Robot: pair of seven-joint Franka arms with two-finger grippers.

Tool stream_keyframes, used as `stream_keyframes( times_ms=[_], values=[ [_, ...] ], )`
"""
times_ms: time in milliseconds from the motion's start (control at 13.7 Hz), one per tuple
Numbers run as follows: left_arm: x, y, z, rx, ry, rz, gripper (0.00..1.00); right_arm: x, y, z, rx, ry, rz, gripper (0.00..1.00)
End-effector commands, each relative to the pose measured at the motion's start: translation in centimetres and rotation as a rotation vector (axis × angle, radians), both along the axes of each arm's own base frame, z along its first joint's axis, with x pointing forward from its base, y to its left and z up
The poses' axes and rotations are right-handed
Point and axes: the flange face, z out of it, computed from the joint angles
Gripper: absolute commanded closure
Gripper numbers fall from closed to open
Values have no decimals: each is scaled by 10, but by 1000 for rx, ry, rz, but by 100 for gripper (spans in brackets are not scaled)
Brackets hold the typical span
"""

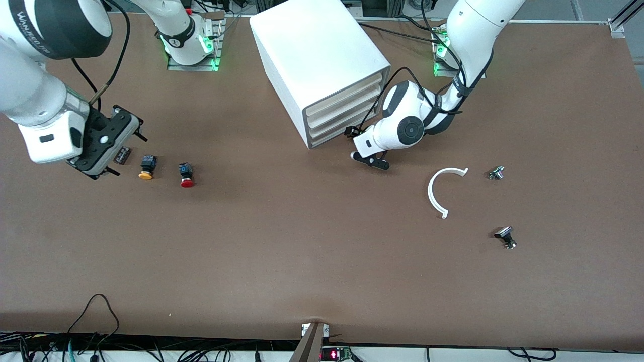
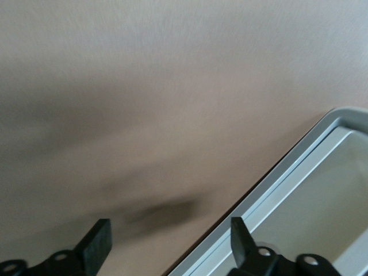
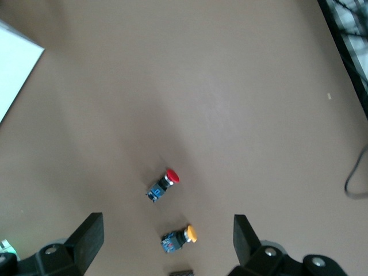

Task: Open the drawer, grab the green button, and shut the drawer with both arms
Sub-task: 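Hook the drawer with the left gripper and pull it outward, then pull the drawer fully open while the right gripper approaches the drawer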

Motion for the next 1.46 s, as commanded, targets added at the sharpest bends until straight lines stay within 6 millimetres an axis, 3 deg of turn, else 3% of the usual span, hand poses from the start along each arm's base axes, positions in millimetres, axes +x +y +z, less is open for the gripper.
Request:
stream_keyframes(
  times_ms=[0, 220, 659, 805, 1098, 1390],
  values=[
    [18, 14, 45, -26, -34, 17, 0, -2, 35, 2, -22, -7, 158, 0],
    [13, 15, 66, -23, 1, 10, 0, -3, 48, 0, -12, -10, 332, 0],
    [-5, 11, 83, -25, 106, -26, 0, -10, 77, -3, -21, -10, 385, 0],
    [-6, 10, 79, -27, 110, -34, 1, -12, 83, -4, -23, -7, 386, 0],
    [-14, -5, 68, -59, 125, -8, 16, -10, 81, -7, -28, -3, 382, 0],
    [-20, -20, 38, -70, 114, 10, 19, -2, 77, -26, -65, 20, 378, 0]
  ],
)
